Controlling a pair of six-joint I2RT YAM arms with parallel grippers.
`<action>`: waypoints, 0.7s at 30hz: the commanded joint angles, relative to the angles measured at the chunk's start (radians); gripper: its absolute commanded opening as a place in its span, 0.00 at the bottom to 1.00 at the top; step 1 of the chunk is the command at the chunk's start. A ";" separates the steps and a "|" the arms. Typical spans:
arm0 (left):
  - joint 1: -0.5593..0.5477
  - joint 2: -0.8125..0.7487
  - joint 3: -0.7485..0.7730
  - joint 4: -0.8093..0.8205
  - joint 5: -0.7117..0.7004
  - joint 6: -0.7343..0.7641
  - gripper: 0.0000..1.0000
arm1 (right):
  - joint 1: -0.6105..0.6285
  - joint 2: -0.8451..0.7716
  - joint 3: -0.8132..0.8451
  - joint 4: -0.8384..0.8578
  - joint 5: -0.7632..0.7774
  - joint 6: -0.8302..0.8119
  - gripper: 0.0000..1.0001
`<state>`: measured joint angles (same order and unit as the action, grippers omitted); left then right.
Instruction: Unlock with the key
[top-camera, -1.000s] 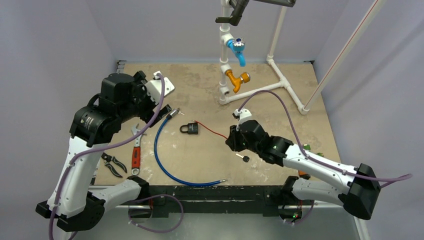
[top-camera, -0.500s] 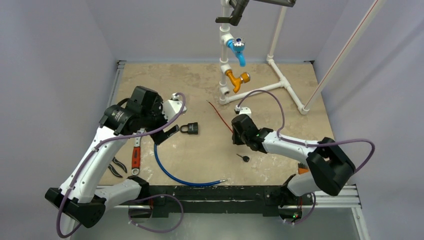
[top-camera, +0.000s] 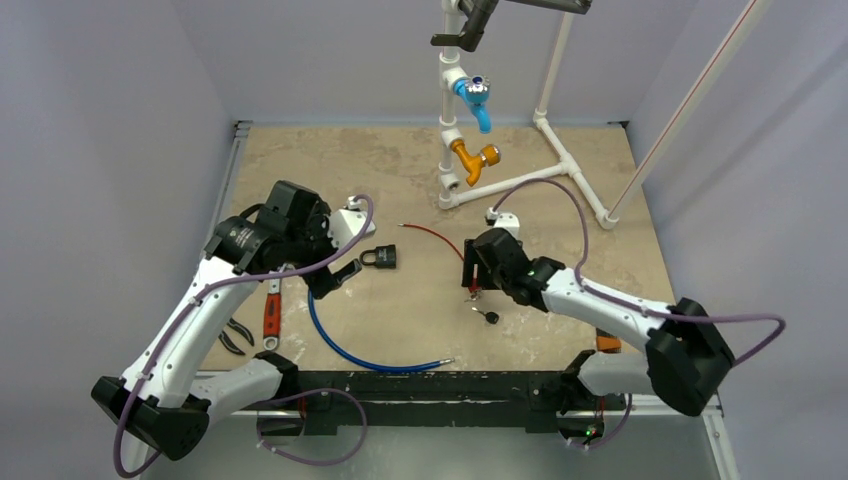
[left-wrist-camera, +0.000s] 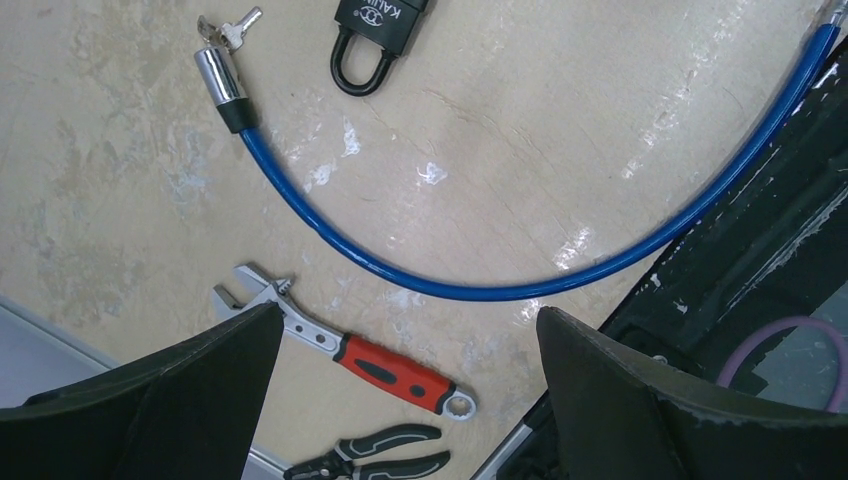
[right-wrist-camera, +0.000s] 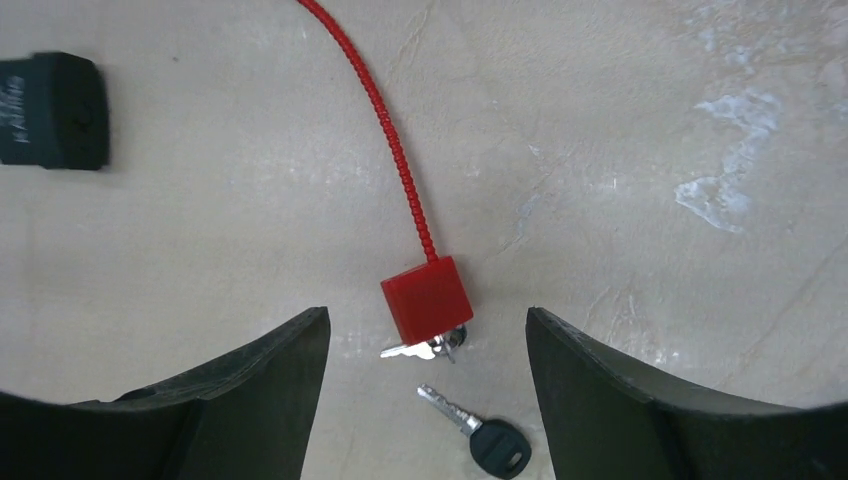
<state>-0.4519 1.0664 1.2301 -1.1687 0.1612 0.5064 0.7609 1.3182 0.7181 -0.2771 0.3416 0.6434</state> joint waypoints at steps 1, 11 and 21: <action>0.005 -0.023 -0.005 0.005 0.049 -0.018 1.00 | 0.003 -0.168 -0.037 -0.083 0.010 0.108 0.69; 0.005 -0.012 -0.008 -0.028 0.066 -0.014 1.00 | 0.077 -0.302 -0.254 -0.051 -0.047 0.261 0.68; 0.005 -0.024 0.003 -0.038 0.069 -0.015 1.00 | 0.106 -0.168 -0.234 -0.005 -0.031 0.207 0.68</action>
<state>-0.4519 1.0618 1.2282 -1.2041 0.2054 0.5068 0.8513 1.1141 0.4606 -0.3237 0.2989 0.8562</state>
